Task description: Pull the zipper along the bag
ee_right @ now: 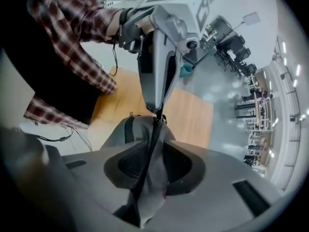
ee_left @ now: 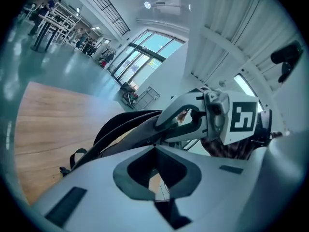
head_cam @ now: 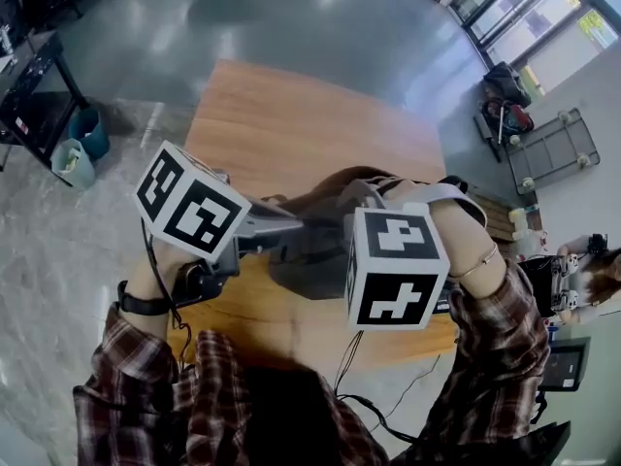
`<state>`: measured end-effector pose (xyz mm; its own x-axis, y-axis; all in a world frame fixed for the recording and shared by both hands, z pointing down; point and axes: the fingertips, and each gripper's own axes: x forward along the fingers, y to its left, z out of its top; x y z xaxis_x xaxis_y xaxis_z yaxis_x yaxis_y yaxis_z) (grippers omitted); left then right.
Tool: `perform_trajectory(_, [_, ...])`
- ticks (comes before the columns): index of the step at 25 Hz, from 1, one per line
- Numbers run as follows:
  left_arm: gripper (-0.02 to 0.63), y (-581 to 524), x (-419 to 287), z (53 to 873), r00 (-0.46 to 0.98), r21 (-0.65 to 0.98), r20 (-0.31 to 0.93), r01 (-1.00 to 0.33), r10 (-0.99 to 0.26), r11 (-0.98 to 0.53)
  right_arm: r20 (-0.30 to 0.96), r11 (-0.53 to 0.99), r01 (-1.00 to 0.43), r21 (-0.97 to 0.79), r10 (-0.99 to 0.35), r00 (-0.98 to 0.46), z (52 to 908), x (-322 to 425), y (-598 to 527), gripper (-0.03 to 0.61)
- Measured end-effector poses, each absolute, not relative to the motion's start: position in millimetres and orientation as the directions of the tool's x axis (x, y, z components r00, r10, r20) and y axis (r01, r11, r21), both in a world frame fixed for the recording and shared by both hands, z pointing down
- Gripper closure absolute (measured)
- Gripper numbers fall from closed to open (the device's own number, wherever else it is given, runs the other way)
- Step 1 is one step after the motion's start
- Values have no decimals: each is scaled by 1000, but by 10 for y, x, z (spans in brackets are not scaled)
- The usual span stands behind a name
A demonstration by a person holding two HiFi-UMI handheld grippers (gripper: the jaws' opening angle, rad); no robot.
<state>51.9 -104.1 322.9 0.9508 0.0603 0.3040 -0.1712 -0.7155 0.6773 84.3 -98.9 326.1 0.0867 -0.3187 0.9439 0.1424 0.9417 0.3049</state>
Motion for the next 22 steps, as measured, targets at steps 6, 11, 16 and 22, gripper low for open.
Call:
perform_trajectory(6, [603, -1076, 551, 3417, 920, 634, 389, -237, 39, -736, 952, 939, 176, 295, -305, 31, 3251, 884, -909, 545])
perform_trajectory(11, [607, -1143, 523, 3911, 771, 465, 636, -420, -36, -779, 964, 950, 164, 266, -266, -23, 3199, 881, -850, 549])
perform_trajectory(16, [607, -993, 439, 4282, 788, 568, 611, -370, 74, -735, 969, 961, 129, 246, -240, -61, 3141, 914, -856, 549])
perform_trajectory(22, [605, -1003, 570, 3755, 920, 612, 377, -161, 107, -774, 972, 965, 125, 229, -219, -91, 3159, 902, -904, 549])
